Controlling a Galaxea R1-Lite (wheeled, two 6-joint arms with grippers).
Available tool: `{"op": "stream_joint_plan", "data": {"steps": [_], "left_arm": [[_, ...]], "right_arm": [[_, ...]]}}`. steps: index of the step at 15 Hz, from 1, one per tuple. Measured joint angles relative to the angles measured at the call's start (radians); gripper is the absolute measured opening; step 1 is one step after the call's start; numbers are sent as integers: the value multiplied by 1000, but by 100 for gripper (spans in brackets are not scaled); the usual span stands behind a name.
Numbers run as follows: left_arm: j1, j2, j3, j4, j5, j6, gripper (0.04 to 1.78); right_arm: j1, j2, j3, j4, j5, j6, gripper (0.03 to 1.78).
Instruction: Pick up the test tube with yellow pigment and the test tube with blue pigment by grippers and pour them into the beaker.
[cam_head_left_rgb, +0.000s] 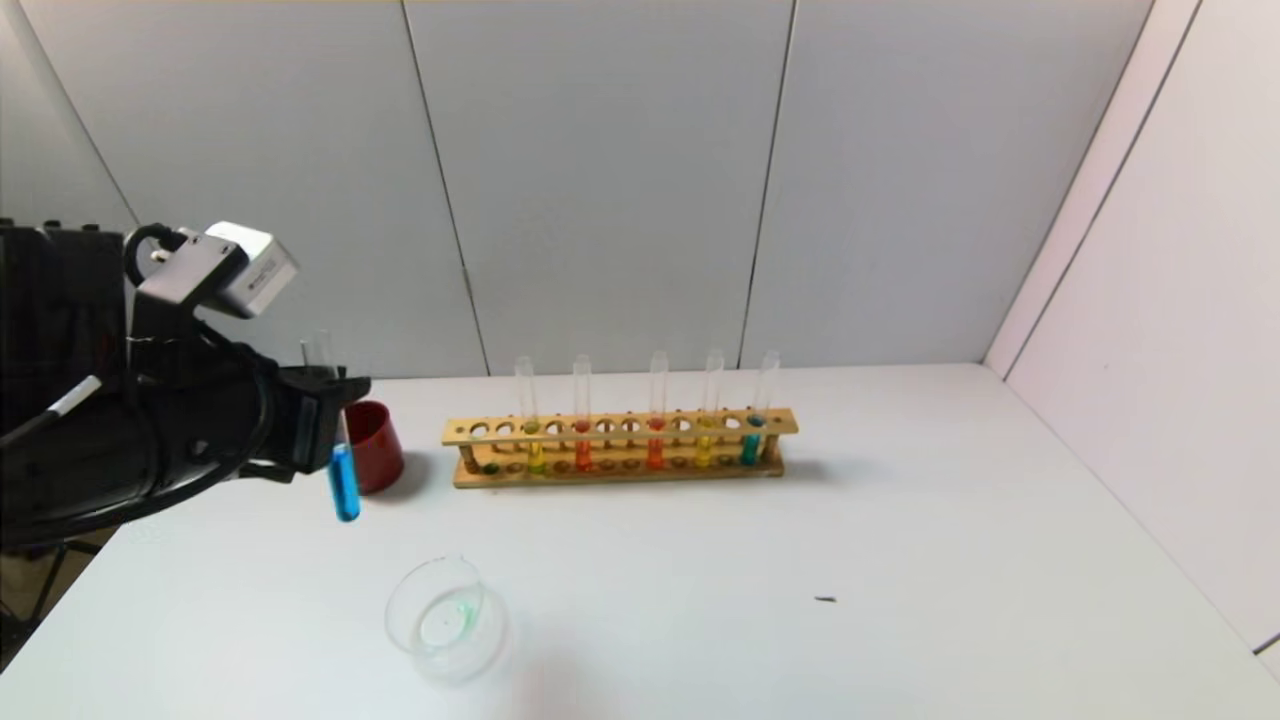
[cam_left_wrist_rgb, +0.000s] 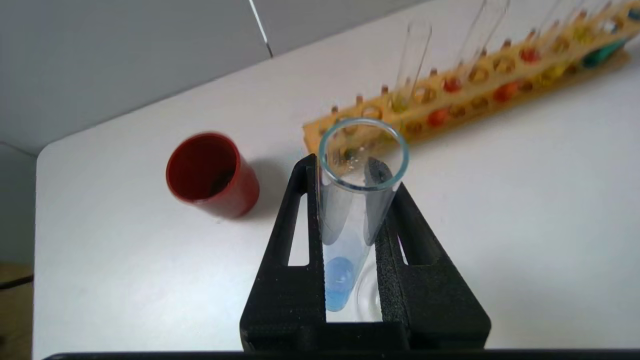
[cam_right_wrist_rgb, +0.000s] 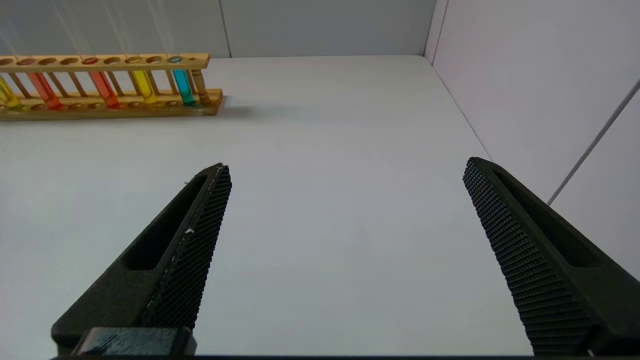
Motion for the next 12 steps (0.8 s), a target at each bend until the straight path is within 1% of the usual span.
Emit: {"op": "stream_joint_plan", "data": {"steps": [1, 4, 6, 7, 9, 12], "left_arm": [[10, -27, 18, 34, 4, 30, 33], [58, -74, 72, 53, 11, 126, 33], [101, -84, 91, 67, 13, 216, 33], [115, -85, 96, 97, 14, 260, 33], [124, -85, 98, 156, 17, 288, 33], [120, -74, 100, 203, 33, 319, 33]], "right_arm": [[0, 0, 0, 0, 0, 0, 170], [0, 0, 0, 0, 0, 0, 170], [0, 0, 0, 0, 0, 0, 170], [0, 0, 0, 0, 0, 0, 170], [0, 0, 0, 0, 0, 0, 170], [0, 0, 0, 0, 0, 0, 170]]}}
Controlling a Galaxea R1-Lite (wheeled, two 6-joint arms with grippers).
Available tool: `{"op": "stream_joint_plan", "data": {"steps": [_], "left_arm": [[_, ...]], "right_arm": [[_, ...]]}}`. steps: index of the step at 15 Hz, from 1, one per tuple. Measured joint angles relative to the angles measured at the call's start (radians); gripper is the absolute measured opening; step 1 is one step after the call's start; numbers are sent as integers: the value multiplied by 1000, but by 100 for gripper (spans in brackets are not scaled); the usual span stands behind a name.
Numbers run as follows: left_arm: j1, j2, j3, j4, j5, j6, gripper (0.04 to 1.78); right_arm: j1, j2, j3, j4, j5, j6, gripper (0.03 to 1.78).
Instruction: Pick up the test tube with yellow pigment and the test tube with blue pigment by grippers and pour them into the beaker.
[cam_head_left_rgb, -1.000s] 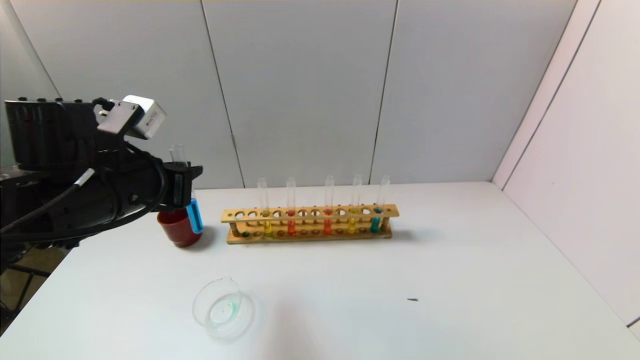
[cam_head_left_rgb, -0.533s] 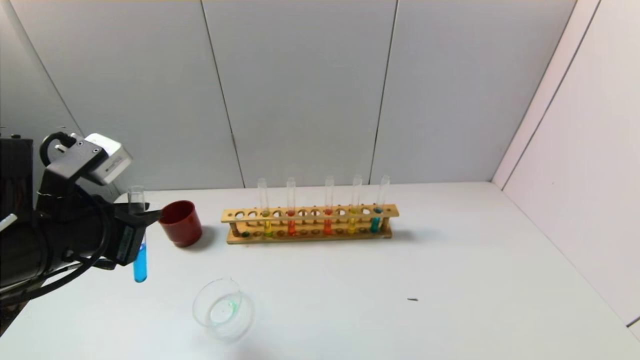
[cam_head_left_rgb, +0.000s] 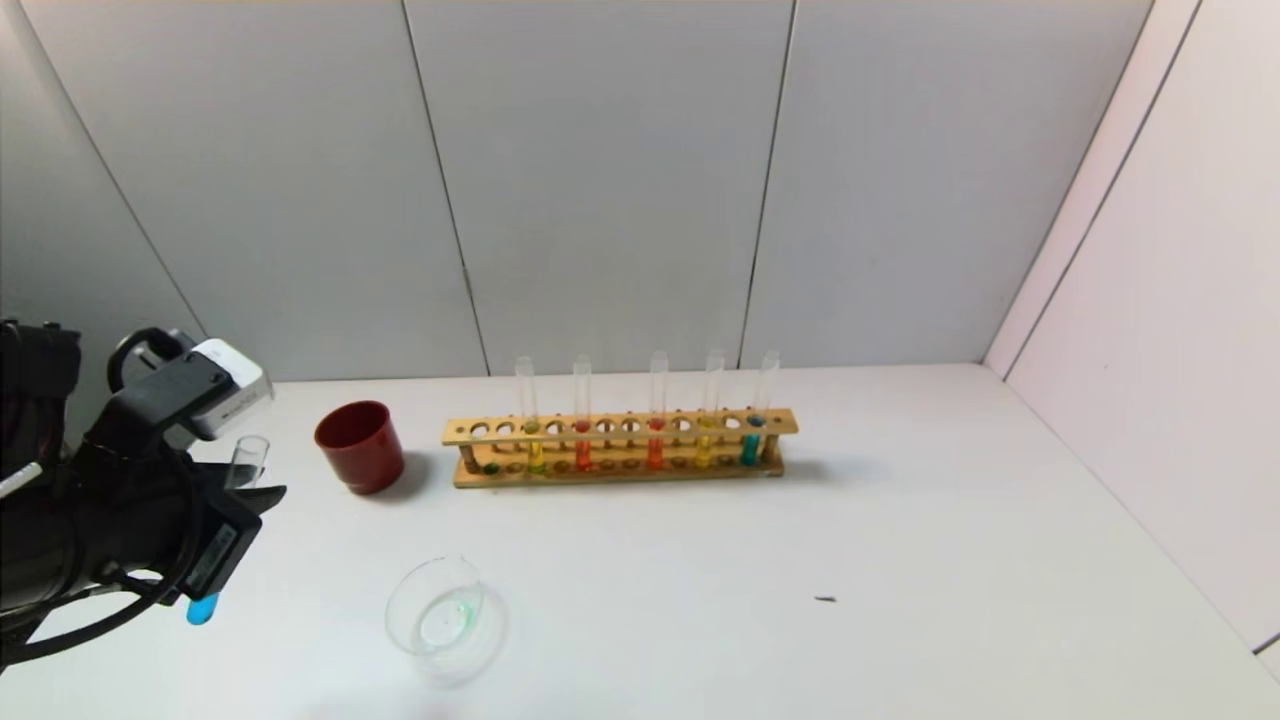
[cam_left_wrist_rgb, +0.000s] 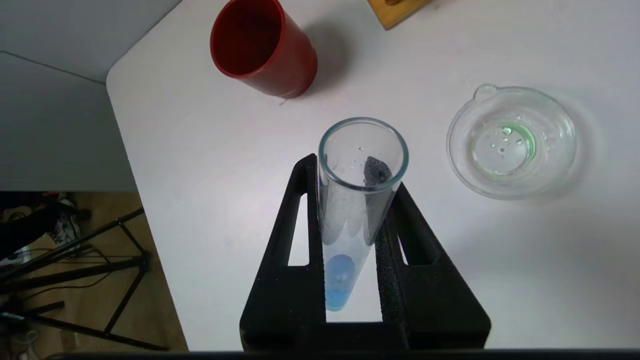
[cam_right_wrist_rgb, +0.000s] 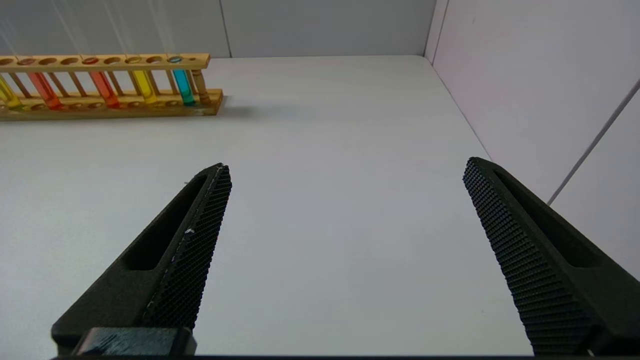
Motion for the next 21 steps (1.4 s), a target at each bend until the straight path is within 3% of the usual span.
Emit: {"op": "stream_joint_plan", "data": {"steps": [8, 17, 21], "left_arm": [[-177, 117, 42, 43, 235, 28, 33], [-266, 292, 69, 63, 338, 33, 33], [-292, 380, 73, 64, 342, 36, 33]], "right_arm": [[0, 0, 0, 0, 0, 0, 170], [0, 0, 0, 0, 0, 0, 170], [0, 0, 0, 0, 0, 0, 170]]}}
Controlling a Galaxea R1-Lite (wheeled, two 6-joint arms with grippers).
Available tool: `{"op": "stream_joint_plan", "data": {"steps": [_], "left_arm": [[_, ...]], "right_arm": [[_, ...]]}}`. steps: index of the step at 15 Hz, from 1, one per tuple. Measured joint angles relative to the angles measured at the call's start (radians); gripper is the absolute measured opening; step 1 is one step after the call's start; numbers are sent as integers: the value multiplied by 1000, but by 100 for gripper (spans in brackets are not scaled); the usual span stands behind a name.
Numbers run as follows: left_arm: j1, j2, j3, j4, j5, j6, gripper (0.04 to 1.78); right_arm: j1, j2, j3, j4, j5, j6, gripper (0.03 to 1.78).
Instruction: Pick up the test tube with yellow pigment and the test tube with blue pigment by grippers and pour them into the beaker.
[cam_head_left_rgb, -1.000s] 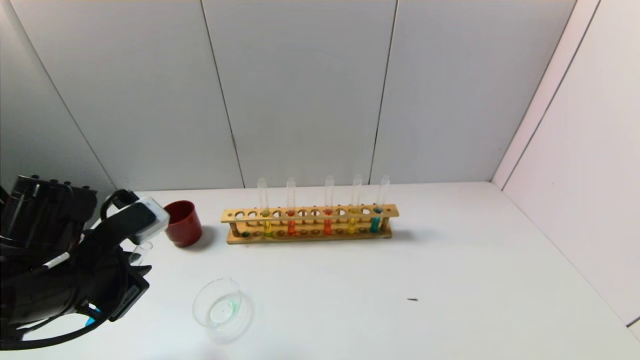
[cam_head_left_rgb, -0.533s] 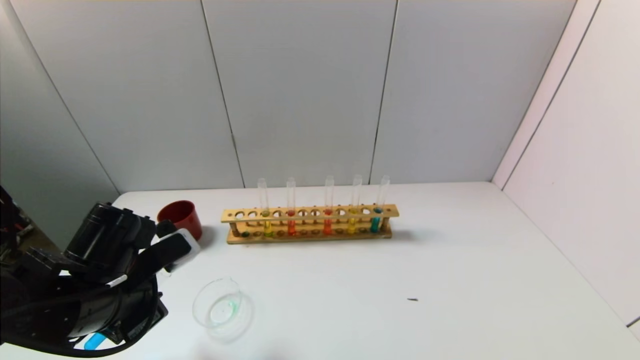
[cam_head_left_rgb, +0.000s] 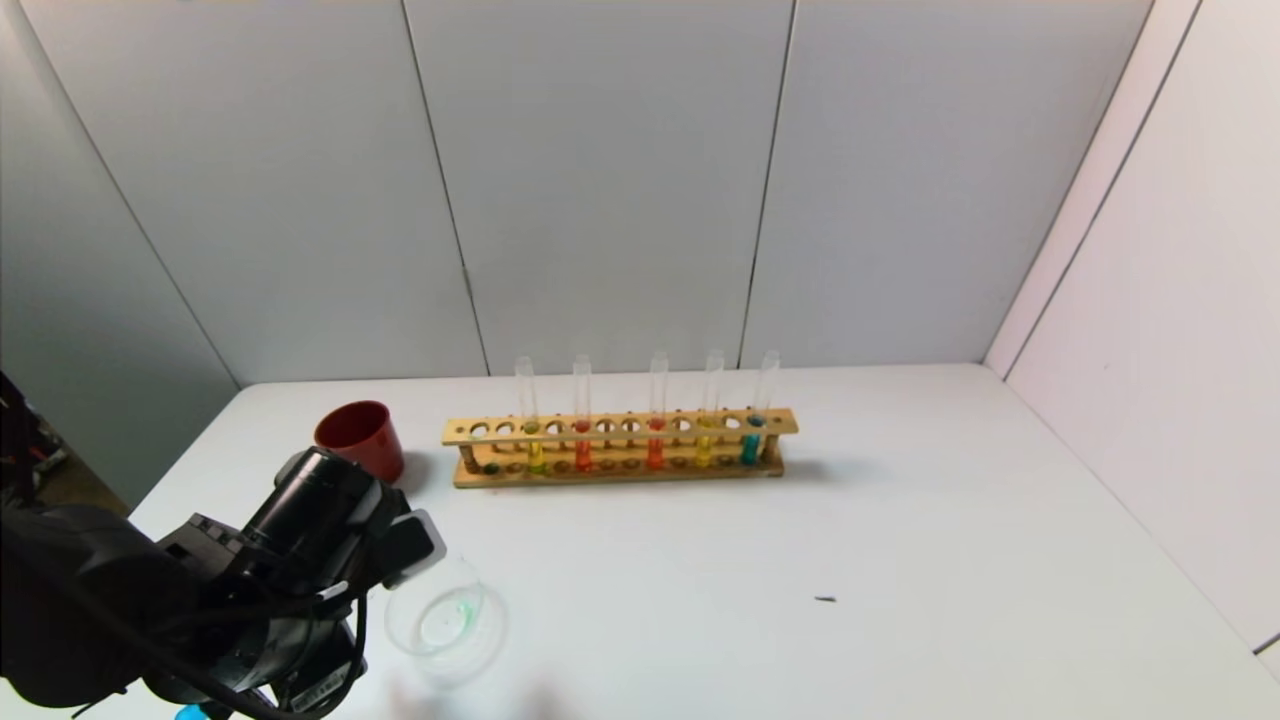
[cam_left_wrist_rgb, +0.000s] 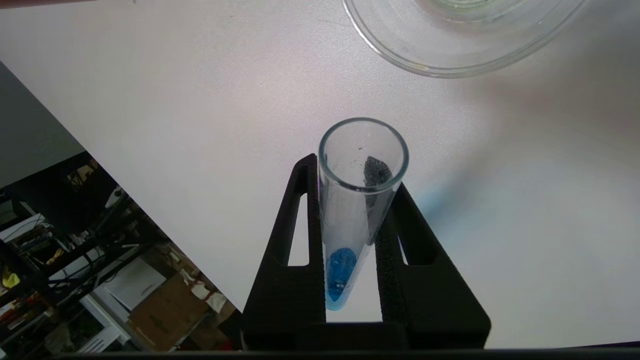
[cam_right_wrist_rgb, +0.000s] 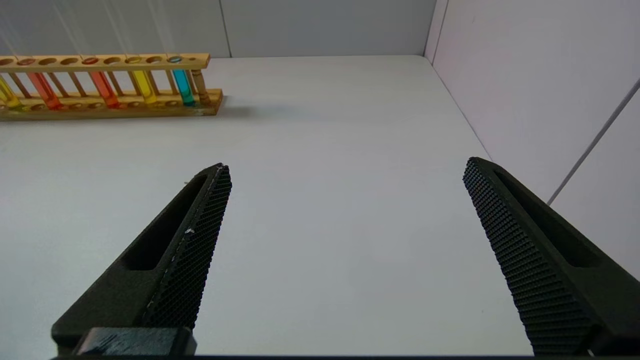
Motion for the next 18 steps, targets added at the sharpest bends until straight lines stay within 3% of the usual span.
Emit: {"op": "stream_joint_plan", "data": {"steps": [5, 18], "left_arm": [[-45, 94, -31, 22, 22, 10, 33], [-64, 230, -270, 305, 72, 14, 33]], "right_arm": [[0, 0, 0, 0, 0, 0, 170], [0, 0, 0, 0, 0, 0, 170]]}}
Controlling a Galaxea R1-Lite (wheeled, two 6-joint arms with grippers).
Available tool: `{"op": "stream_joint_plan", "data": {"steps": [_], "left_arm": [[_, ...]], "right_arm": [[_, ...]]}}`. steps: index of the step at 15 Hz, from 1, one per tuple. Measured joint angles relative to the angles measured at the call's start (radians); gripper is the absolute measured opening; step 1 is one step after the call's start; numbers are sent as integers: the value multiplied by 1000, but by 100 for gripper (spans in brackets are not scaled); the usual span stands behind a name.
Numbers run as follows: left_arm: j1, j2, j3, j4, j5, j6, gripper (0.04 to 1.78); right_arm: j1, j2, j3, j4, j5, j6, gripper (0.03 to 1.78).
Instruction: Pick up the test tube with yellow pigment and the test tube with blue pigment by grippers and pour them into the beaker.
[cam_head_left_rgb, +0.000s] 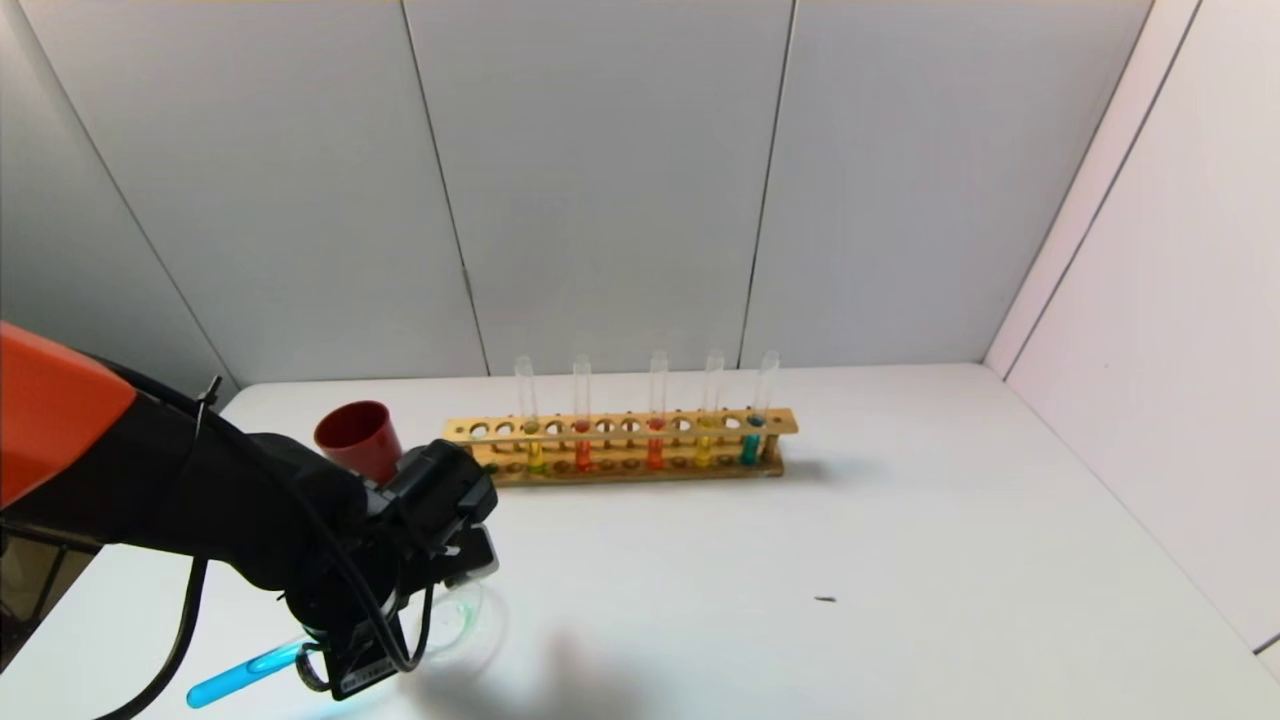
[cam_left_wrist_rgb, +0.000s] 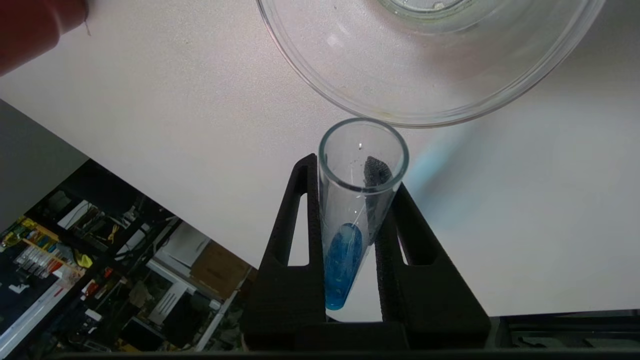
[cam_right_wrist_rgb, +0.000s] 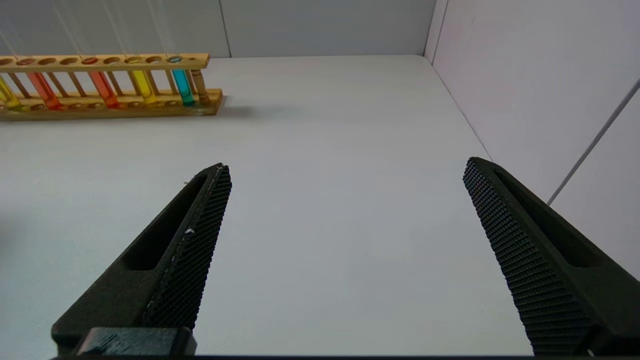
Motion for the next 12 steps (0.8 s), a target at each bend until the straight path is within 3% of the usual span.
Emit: {"op": "stream_joint_plan", "data": {"steps": [12], "left_arm": [[0, 71, -123, 147, 9, 2, 33]], "right_arm": [[0, 0, 0, 0, 0, 0, 170]]}}
